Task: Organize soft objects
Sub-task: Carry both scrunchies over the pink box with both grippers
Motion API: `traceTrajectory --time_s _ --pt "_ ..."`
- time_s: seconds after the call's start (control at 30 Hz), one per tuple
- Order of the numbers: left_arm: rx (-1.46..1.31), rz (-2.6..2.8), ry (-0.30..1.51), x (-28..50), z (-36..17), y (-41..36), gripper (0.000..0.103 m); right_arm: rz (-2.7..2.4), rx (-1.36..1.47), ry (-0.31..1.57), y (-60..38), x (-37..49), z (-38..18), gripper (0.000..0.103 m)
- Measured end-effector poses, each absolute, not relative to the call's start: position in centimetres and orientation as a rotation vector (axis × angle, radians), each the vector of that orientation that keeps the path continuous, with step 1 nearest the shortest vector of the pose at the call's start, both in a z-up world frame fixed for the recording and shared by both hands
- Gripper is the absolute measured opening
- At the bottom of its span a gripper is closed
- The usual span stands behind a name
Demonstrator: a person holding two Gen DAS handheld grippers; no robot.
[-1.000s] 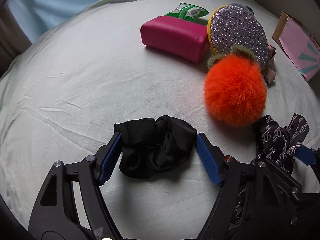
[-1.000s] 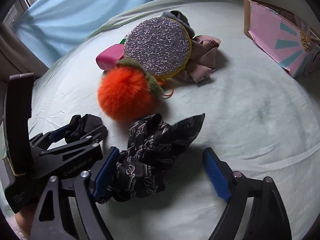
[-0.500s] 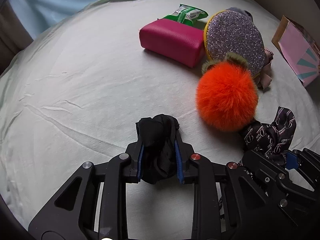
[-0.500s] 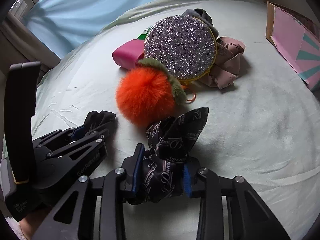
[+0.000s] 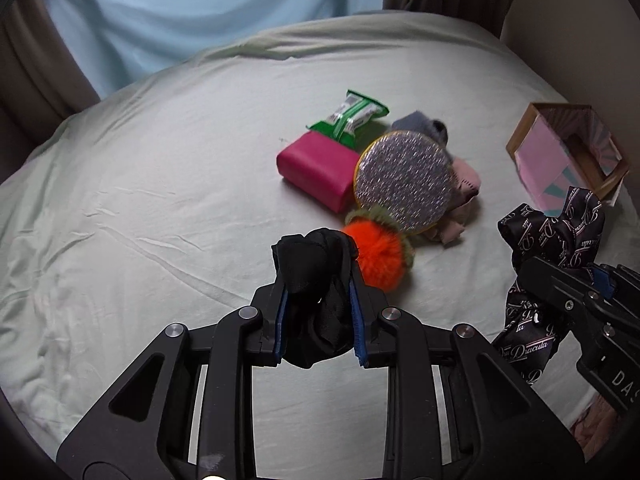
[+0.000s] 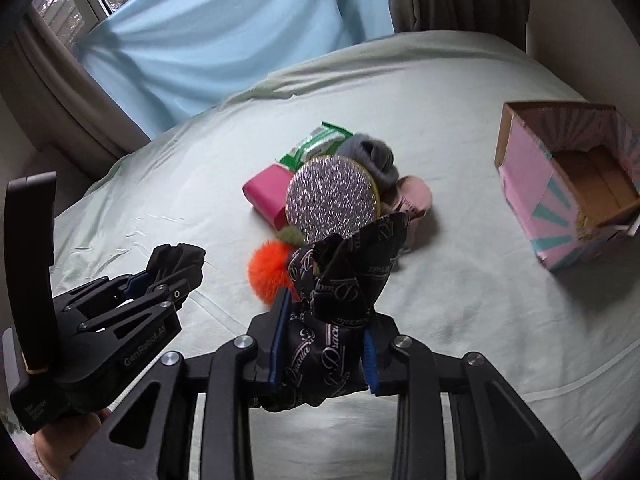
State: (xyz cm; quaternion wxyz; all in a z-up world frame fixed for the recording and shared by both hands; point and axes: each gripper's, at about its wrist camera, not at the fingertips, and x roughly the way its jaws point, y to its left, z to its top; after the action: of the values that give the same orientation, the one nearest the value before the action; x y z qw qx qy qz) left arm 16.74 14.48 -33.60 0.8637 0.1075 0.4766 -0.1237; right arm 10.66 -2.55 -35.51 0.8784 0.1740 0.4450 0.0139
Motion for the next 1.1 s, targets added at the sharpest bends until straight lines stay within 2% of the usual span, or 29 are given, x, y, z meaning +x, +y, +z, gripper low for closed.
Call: traceTrajectory --time_s 0.27,0.53,0.8,1.1 --pt "0.106 -0.193 0.933 14.5 -24.4 7.9 0.022 0.085 0.320 0.852 -11.6 9.7 -25.9 0.029" --pt "0.036 -0.192 0.901 14.6 -20.4 -2.7 0.022 0.063 0.305 0.806 -23.5 10.8 -22.1 0.029" --pt "0.034 -0.243 0.944 18.1 -22.5 -16.3 0.022 0.029 0.254 0.890 -35.5 14.2 -23.7 0.028" --pt "0.089 -0.307 1.166 22.4 -31.6 -27.2 0.022 0.027 0.237 1.070 -43.7 18.9 -32.0 0.028"
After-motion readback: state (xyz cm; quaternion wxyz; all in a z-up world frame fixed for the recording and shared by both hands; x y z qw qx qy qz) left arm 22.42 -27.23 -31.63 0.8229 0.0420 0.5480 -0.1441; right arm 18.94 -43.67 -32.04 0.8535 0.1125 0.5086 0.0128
